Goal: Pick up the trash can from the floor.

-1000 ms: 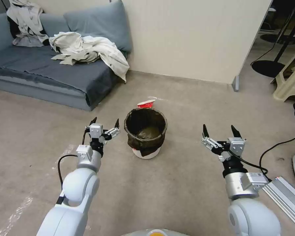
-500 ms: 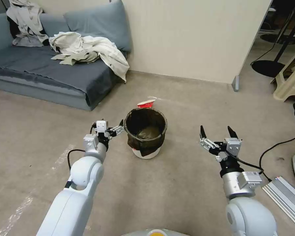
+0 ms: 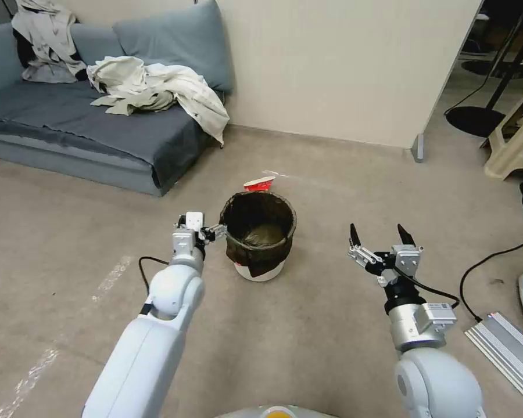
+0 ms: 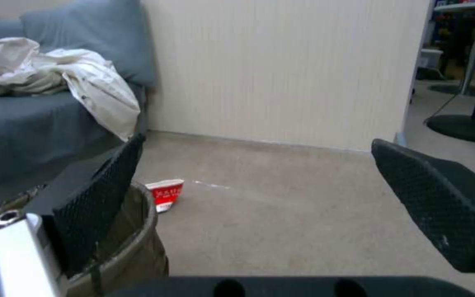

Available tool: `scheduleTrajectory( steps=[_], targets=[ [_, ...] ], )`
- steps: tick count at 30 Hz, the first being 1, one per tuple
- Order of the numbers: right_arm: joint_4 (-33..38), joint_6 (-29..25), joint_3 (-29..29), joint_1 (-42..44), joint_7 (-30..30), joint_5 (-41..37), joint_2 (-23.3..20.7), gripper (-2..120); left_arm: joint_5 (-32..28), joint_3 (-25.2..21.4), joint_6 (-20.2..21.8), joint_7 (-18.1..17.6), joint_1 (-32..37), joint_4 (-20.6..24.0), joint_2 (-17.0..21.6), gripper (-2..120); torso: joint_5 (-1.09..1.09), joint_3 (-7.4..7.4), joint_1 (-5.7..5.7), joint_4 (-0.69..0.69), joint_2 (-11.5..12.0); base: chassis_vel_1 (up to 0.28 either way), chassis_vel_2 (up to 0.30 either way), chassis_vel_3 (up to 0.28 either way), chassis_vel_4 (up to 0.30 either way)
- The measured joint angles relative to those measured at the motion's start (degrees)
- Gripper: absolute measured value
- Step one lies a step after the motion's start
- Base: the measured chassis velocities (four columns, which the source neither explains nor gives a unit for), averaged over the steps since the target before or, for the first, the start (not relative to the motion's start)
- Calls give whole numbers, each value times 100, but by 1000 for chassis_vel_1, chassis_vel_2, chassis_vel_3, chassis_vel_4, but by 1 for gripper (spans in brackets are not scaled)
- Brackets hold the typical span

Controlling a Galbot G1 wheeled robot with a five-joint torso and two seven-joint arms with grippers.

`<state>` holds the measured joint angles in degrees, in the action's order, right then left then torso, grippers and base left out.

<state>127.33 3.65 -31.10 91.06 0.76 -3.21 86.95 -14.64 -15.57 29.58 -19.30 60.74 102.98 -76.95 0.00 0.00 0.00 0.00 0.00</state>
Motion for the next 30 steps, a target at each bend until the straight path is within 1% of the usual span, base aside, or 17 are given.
scheduleTrajectory(
  steps=[1,4,8,14,16,21,30],
  targets=[
    [0,-7,2,3,0,3,2,100,10,58,63,-77,-64,-61,-56,100,0,0,0,0,0,0,0,0,0],
    [0,-22,3,10,0,6,1,100,8,138,144,-158,-157,-156,-130,100,0,0,0,1,0,0,0,0,0],
    [0,-37,4,24,-3,7,-5,100,8,227,178,-220,-236,-257,-216,100,0,0,0,0,0,0,0,0,0],
    [3,-80,-18,44,-21,-1,-22,100,-10,439,270,-377,-357,-429,-473,100,1,0,0,1,0,0,0,0,0],
    [4,-84,-20,47,-22,-3,-23,100,-17,462,276,-401,-368,-451,-493,100,1,0,1,0,0,0,0,0,0],
    [12,-111,-30,62,-38,-29,-25,100,-204,546,414,-576,-527,-686,-626,100,0,0,0,1,0,0,0,0,0],
    [15,-136,-30,89,-81,-62,-24,100,-557,548,614,-782,-708,-917,-695,100,0,0,0,0,0,0,0,0,0]
  ],
)
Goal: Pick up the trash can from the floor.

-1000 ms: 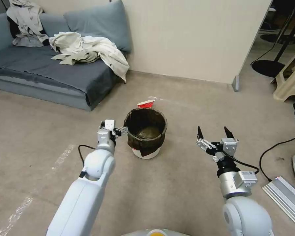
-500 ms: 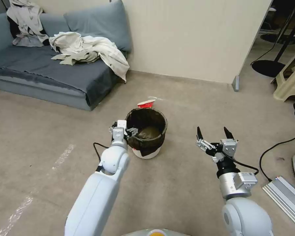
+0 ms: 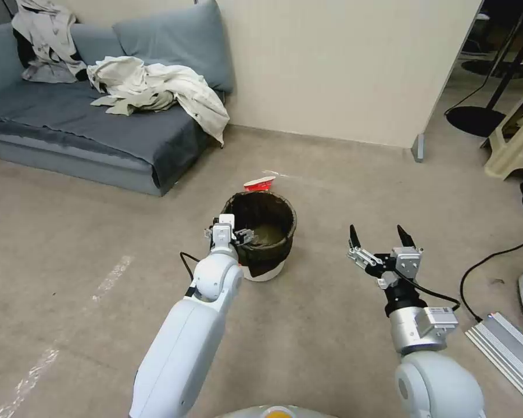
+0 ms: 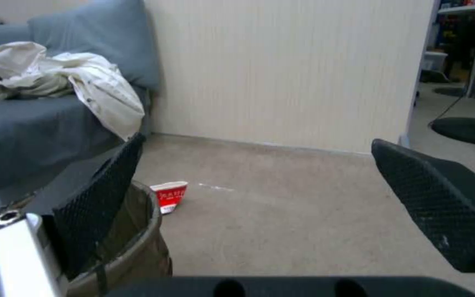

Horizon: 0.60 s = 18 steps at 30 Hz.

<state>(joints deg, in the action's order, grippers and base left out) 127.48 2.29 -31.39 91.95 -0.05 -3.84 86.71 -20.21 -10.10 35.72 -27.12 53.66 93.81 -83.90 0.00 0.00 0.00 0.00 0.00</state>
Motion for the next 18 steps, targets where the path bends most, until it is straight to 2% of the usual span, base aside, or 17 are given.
scheduleTrajectory(
  steps=[18],
  targets=[
    [135,-40,7,78,-119,-56,-18,100,-251,16,119,-212,-405,-612,-93,100,0,0,0,0,0,0,0,0,0]
  ],
)
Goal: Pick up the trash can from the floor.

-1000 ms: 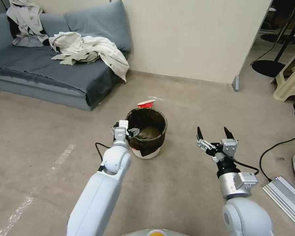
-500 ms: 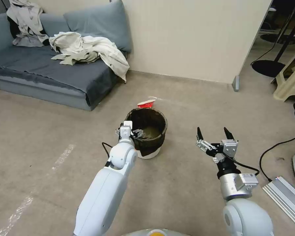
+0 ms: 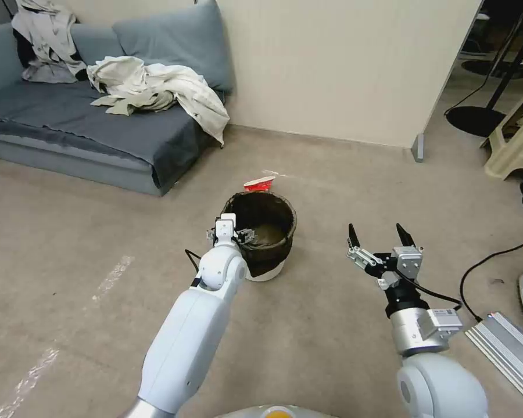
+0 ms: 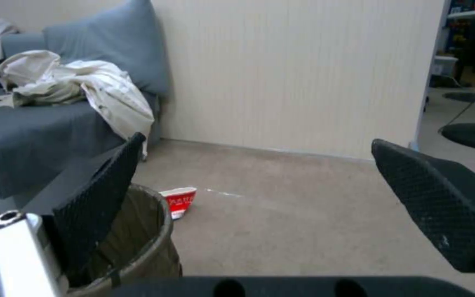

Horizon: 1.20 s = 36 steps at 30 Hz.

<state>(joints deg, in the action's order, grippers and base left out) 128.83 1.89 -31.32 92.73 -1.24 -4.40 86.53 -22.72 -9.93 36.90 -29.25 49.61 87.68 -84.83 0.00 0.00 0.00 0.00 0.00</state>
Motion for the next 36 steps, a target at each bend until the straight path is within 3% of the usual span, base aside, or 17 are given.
scheduleTrajectory(
  steps=[17,26,30,36],
  targets=[
    [-104,-42,-56,-14,-24,-67,-26,100,-3,-167,-30,21,-670,-1063,-154,100,0,0,0,0,0,0,0,0,0],
    [-164,-45,-88,-44,-24,-114,-49,100,6,-225,-36,69,-715,-1269,-225,100,2,0,0,1,0,0,0,0,0],
    [-189,-47,-87,-57,-24,-119,-49,100,8,-224,-28,70,-697,-1272,-226,95,2,1,0,-1,-1,0,0,0,0],
    [-246,-58,-84,-86,-24,-129,-48,100,-65,-212,-17,48,-648,-1239,-212,76,2,1,1,-1,-1,0,0,0,0]
  ],
)
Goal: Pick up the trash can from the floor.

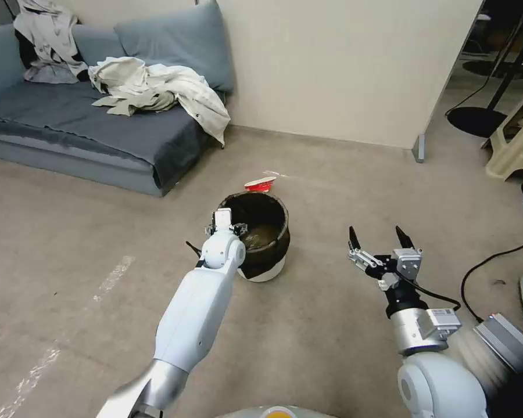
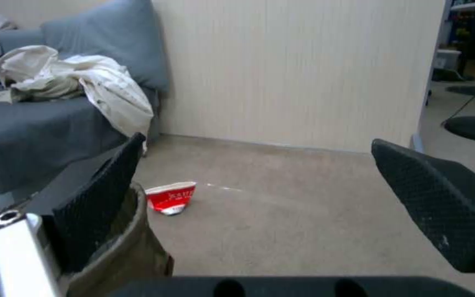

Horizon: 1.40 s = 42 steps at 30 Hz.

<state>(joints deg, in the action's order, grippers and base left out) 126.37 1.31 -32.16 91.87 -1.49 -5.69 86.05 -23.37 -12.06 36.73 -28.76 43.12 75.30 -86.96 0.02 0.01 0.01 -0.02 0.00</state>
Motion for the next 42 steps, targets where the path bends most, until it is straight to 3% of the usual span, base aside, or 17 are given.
scheduleTrajectory(
  steps=[15,21,25,42],
  targets=[
    [-24,-5,1,-17,-2,-8,-11,100,-31,76,1,-34,68,142,40,32,-3,-1,0,2,0,0,0,0,0],
    [-14,-5,9,-16,-3,-7,-9,100,-82,91,2,-70,107,229,79,23,-3,-1,0,2,0,0,0,0,0],
    [25,-5,10,-11,-4,-3,-8,100,-227,88,3,-126,228,471,165,11,-4,-1,0,2,0,0,0,0,0],
    [90,7,-33,-11,9,-18,-43,100,-741,-166,-148,-304,750,1703,559,4,-4,-2,-1,3,1,0,0,0,0]
  ],
)
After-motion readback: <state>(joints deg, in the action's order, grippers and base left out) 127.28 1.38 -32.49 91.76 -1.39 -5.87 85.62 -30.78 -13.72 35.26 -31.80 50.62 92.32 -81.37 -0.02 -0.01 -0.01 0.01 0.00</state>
